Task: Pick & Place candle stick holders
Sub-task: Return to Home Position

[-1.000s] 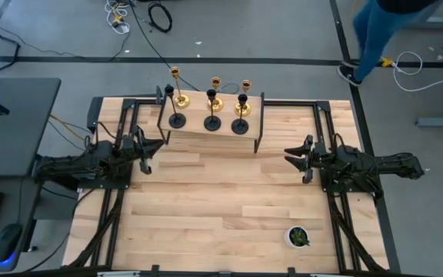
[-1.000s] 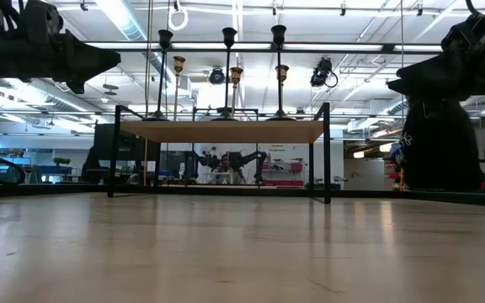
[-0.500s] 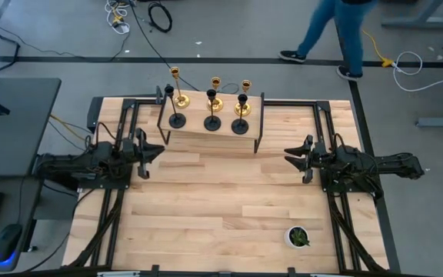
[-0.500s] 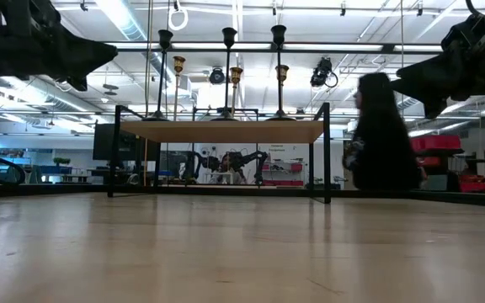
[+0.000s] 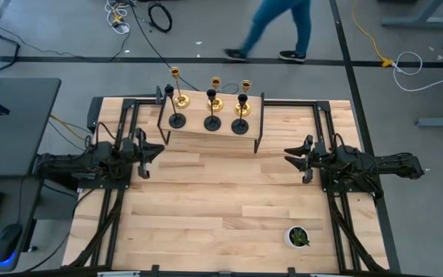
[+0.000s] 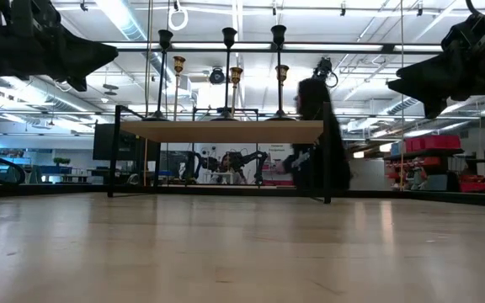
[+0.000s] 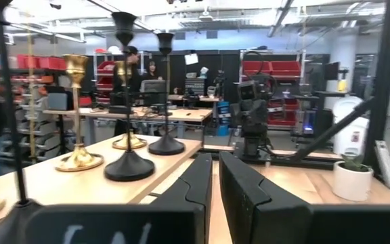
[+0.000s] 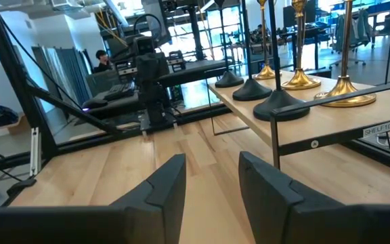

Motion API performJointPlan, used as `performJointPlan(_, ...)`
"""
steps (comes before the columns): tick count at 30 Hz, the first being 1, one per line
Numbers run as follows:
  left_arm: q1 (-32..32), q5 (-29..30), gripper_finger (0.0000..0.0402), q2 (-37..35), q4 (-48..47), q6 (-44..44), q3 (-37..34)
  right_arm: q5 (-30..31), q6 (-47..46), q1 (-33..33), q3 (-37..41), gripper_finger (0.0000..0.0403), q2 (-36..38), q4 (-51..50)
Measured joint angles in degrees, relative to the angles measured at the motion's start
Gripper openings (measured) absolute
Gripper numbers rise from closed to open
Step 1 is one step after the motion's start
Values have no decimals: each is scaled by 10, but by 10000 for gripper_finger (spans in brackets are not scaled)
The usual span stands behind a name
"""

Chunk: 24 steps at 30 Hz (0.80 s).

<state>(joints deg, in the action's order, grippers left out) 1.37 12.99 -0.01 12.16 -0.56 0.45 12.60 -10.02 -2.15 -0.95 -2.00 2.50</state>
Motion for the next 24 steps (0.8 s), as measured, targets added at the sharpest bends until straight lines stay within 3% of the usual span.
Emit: performJointPlan(24, -9, -6, 32, 4, 0, 0, 0, 0, 0, 0, 0, 137, 0, 0)
